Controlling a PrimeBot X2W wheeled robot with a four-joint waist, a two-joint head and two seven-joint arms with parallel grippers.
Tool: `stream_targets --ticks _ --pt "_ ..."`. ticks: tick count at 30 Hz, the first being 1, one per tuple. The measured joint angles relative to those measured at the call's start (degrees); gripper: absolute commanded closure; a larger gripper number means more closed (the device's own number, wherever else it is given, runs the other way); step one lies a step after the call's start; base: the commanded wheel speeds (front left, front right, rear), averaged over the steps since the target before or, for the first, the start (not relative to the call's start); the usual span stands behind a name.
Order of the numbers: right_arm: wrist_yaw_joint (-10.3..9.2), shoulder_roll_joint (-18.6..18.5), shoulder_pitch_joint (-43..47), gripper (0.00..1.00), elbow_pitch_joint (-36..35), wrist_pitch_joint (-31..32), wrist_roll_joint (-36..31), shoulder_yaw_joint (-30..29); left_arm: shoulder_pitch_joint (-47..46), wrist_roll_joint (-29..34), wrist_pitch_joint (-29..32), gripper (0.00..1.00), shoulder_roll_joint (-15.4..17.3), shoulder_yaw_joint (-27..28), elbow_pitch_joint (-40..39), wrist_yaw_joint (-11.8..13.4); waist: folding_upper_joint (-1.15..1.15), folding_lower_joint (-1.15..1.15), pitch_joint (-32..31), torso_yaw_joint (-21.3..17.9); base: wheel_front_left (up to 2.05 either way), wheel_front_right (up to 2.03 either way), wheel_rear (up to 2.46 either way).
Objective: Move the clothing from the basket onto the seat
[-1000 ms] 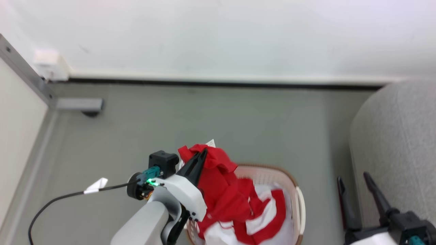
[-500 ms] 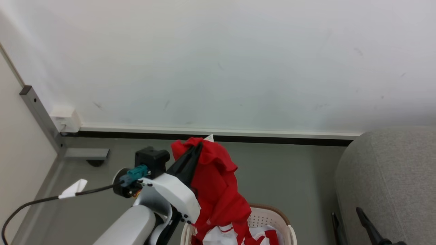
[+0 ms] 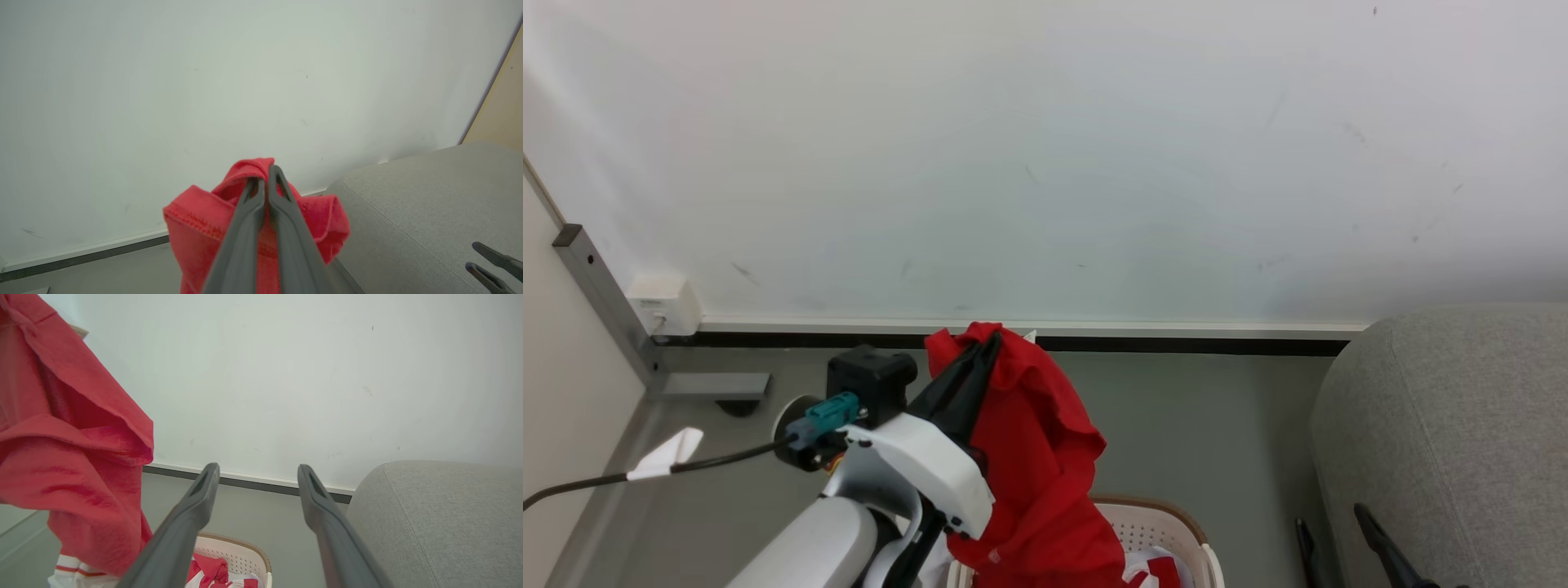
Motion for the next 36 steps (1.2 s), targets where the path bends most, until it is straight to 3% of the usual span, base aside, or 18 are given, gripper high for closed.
stream_targets --ticks 4,9,14,22,31,36 --pt "0.0 -0.4 -0.1 0.0 -1.1 0.0 -0.2 1.9 0.0 0.2 0.4 1.0 0.6 -0.3 -0.9 0.2 0.0 0.01 0.1 0.0 0.0 0.0 0.0" --pt "0.0 -3.4 -0.3 0.0 -3.2 0.0 0.2 6.5 0.0 0.2 0.8 1.0 0.6 -0.6 -1.5 0.5 0.0 0.01 -0.1 0.1 0.0 0.0 0.0" --pt "0.0 -8.5 -1.7 0.0 -3.6 0.0 0.2 13.7 0.0 0.4 1.4 1.0 0.6 -1.1 -2.6 0.5 0.0 0.01 -0.2 0.2 0.0 0.0 0.0" --pt "0.01 -11.0 -9.7 0.0 1.5 2.1 2.5 25.6 -0.9 0.6 2.5 1.0 0.9 -1.8 -4.7 0.5 0.0 0.01 0.6 0.3 0.0 0.0 0.0" --pt "0.01 -7.4 -21.4 0.0 16.3 2.3 4.6 37.1 -2.9 1.4 4.1 1.0 0.3 -3.6 -7.0 0.1 0.0 0.01 1.1 1.8 0.0 0.0 0.0" --pt "0.01 -2.7 -27.3 0.0 26.1 1.4 5.6 40.0 -3.9 1.5 5.1 1.0 -0.8 -5.0 -8.8 -0.4 0.0 0.01 1.2 2.4 0.0 0.0 0.0"
